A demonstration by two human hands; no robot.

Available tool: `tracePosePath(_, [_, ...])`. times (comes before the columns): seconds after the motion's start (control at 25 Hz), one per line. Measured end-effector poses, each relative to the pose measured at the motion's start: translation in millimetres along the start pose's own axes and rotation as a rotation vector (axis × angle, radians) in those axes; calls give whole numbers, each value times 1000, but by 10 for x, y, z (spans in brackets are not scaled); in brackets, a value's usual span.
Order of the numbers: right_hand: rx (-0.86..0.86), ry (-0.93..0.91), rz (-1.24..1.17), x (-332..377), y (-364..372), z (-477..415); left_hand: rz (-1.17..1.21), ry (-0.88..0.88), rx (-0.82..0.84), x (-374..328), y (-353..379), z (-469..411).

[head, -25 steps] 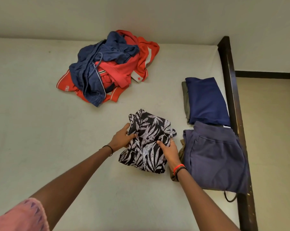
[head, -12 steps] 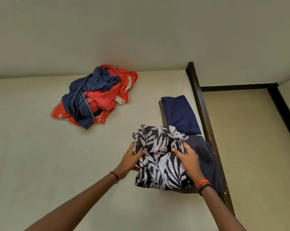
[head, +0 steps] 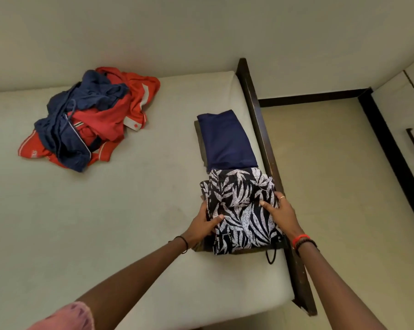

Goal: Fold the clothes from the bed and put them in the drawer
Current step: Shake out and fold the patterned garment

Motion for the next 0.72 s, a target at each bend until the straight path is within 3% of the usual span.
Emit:
tracePosePath(0.28, [-56, 127, -30, -62, 65, 41, -170, -55, -101, 2, 10, -4])
tracePosePath(0.36, [-215, 37, 238, 65, 95, 174, -296, -11, -242, -98, 6, 28])
tracePosePath(0.44, [-296, -153, 626, 227, 195, 236, -567, 71, -383, -217, 32, 42])
tracePosePath(0.52, [-112, -244, 805, 337, 343, 184, -887, 169, -323, -281, 128, -23])
tracePosePath(0.64, [129, -137, 869, 268, 469, -3, -1246, 150, -126, -119, 254, -191])
tracePosePath(0.72, [191, -71, 884, 190, 460, -102, -1358, 100, -112, 26, 252, -273])
Point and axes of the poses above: each hand's wrist, its own z-axis away from the middle knuckle, its own y-axis out of the palm, x = y × z, the point moved 2 cm from there along -z, towards the middle knuckle, and after that the axes turned 12 degrees about x, right-handed, at the moved point
